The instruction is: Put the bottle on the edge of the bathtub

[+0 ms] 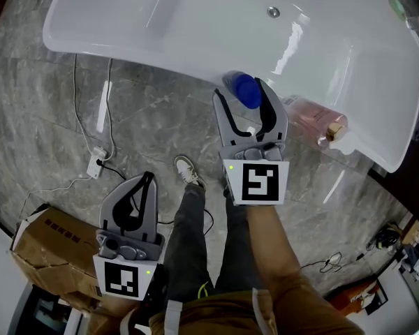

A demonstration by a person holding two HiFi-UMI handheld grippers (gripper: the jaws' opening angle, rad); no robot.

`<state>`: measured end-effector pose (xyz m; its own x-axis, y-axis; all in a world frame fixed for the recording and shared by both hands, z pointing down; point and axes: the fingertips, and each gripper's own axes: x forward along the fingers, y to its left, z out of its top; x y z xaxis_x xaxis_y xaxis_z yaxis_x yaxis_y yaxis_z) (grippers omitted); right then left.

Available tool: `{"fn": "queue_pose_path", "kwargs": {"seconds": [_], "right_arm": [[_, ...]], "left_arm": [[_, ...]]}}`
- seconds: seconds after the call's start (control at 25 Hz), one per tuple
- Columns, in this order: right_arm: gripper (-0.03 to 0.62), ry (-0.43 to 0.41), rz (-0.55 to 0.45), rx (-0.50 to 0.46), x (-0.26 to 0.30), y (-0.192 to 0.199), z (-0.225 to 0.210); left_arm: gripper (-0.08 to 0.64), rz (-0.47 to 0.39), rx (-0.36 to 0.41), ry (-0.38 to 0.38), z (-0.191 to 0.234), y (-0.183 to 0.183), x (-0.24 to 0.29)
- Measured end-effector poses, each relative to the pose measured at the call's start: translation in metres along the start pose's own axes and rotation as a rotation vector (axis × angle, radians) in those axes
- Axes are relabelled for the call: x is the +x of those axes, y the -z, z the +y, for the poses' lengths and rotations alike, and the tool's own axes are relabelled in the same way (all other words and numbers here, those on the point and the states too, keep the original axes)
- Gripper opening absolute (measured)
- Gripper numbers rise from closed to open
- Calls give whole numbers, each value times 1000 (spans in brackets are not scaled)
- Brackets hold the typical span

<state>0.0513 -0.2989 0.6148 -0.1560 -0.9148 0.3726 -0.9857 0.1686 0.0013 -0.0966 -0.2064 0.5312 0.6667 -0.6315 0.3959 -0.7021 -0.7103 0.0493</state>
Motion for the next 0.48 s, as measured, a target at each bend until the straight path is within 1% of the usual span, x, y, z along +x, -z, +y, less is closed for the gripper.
{"fn": "queue_pose_path", "kwargs": {"seconds": [0.2, 0.32, 0.48], "right_arm": [[269, 1, 28, -3, -5, 2, 2], [270, 2, 30, -5, -8, 1, 3], [269, -1, 29, -1, -13, 0, 2]], "left_arm": [[6, -4, 5, -13, 5, 1, -6], [6, 3, 6, -27, 10, 2, -10], [6, -10, 11, -48, 12, -1, -14]]}}
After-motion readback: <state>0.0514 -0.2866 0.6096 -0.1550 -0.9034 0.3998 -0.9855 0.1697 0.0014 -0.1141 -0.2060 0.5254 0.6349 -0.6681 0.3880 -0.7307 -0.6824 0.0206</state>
